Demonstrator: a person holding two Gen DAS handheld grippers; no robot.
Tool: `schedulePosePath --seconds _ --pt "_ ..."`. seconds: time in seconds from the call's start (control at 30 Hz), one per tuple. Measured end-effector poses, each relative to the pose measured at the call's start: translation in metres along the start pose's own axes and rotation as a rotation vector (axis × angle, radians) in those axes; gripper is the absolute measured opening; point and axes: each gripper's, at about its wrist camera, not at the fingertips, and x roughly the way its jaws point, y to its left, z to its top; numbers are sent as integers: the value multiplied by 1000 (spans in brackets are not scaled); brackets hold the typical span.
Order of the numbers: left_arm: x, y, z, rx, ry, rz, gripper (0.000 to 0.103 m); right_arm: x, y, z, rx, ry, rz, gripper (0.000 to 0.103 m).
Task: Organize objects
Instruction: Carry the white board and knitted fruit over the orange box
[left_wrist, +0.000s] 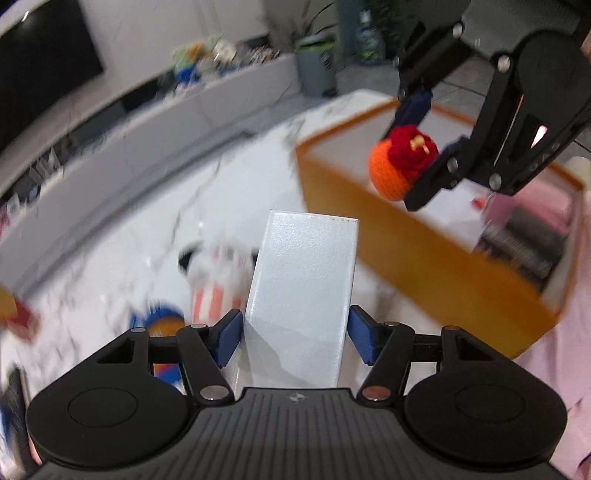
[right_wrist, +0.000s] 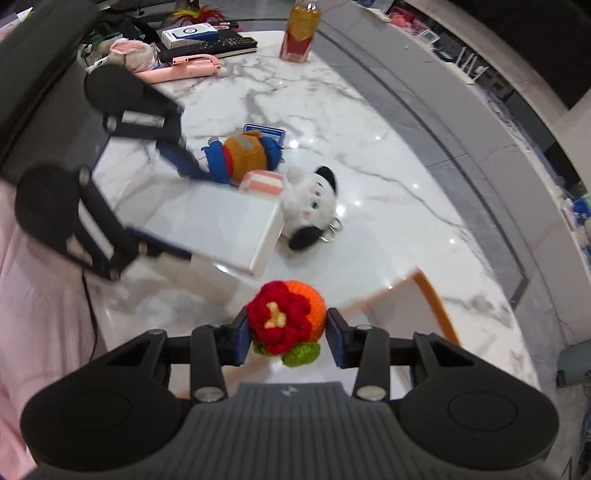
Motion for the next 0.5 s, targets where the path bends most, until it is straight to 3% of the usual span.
schedulePosePath --seconds 0.27,0.37,0.5 --pt "-27 -62 83 230 -91 -51 72 -54 -24 -60 84 23 -98 44" --pt "-18 -89 109 324 -99 -79 72 -79 -39 -79 146 -1 -138 44" --pt "14 -120 133 420 -51 -114 72 -98 -51 -104 196 -15 -182 44"
